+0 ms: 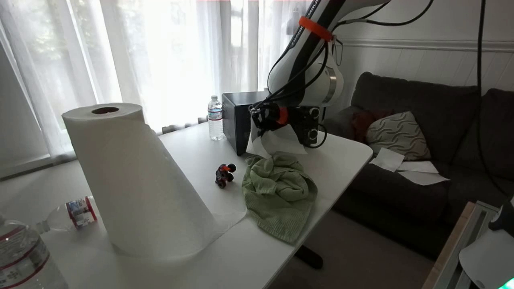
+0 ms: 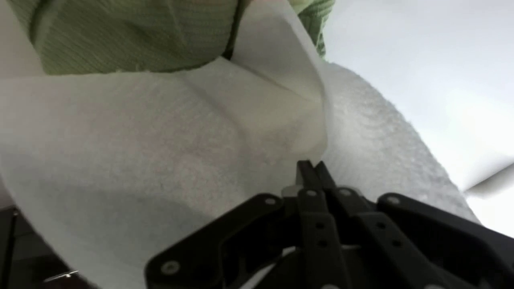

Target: Use the paper towel in front of the microwave to wipe the microwave door

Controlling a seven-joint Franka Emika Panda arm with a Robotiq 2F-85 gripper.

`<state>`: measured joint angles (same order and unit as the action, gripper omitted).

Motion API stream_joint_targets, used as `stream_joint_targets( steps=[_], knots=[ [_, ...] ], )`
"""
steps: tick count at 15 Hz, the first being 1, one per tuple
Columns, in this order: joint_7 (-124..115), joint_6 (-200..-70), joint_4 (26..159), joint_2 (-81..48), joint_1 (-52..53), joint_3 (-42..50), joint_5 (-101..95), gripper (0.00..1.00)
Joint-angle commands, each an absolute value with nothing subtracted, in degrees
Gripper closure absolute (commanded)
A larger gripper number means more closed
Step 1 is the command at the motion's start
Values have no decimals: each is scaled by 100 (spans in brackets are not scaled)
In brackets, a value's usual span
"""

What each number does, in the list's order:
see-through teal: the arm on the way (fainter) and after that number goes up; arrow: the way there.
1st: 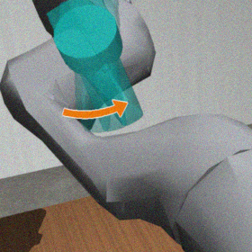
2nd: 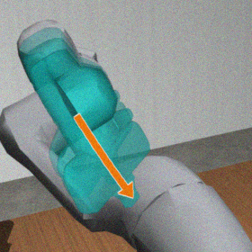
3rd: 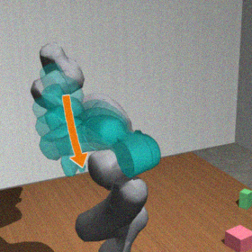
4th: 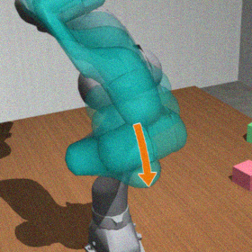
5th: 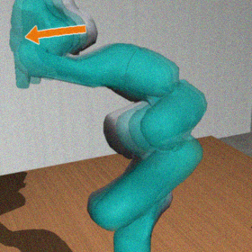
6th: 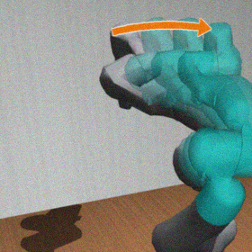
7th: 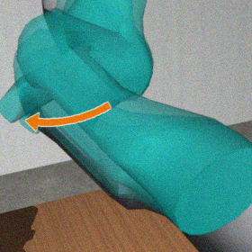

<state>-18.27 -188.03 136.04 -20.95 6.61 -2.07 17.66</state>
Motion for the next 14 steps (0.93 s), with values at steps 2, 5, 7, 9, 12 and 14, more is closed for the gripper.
stream_joint_targets(
  steps=[2,5,7,9,12,14],
  knots=[
    [-2050,-17478,14242,-1148,1248,568,1767,100],
    [-2220,-16667,14368,-798,1303,745,1623,100],
    [-2257,-16179,14448,-537,952,411,1529,100],
    [-2289,-15802,14524,-294,848,309,1512,100],
    [-2189,-15344,14751,324,667,165,1670,100],
    [-2324,-15134,14924,756,563,126,1575,100]
  ],
)
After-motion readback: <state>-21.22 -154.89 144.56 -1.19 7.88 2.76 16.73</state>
